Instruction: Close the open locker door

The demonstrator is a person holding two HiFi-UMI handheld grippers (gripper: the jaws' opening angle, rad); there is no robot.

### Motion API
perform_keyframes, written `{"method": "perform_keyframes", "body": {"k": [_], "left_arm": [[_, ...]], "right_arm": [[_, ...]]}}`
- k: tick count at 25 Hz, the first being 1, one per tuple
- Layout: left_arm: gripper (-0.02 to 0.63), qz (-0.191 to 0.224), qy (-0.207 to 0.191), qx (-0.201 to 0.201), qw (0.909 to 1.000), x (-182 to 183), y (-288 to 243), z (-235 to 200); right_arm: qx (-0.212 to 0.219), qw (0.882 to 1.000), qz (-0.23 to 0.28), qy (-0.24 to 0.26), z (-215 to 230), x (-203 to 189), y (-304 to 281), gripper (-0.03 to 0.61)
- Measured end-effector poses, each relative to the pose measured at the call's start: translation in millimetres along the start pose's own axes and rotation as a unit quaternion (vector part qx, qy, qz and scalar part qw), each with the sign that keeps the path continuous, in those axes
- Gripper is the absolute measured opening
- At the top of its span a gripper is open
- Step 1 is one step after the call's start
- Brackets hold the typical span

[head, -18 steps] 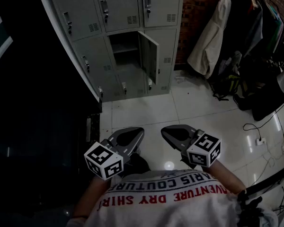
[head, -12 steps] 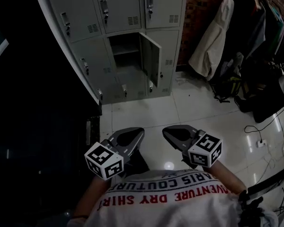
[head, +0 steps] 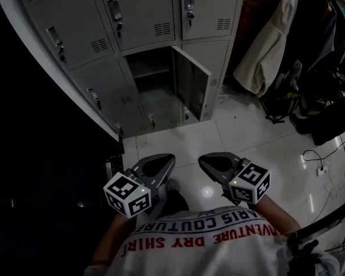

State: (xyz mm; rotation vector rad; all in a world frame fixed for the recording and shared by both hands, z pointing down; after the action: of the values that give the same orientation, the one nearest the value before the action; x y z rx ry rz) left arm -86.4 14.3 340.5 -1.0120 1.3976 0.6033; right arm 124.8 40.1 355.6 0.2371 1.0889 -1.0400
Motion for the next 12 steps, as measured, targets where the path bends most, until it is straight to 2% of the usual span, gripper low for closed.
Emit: {"method": "perform_keyframes", "body": {"k": [6,12], "left_arm": [[0.005,-0.01,0.008,-0.007,0.9999,22.1,-14.5,-98.4],[0.005,-0.015,0.016,-0.013,0.9997,27.5,-23.5,-152.8]], "right_arm": [[-0.018,1.0,0.01,0.001,31.7,63.9,-63.7,-0.002],[-0.036,0.999,0.019,-0.012,55.8,89.3,-99.8,-0.002]]}}
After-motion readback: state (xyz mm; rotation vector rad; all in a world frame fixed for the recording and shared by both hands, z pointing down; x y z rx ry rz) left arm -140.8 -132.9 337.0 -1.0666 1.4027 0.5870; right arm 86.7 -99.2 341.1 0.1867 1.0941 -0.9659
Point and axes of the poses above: the fingertips, and each gripper's own axes: y backward along the fingers, z to its right, x out of its top, the point moved 9 cm from there along y, backward along the fingers, and after that the axes turned 13 degrees about -y, right-handed, at the moved point
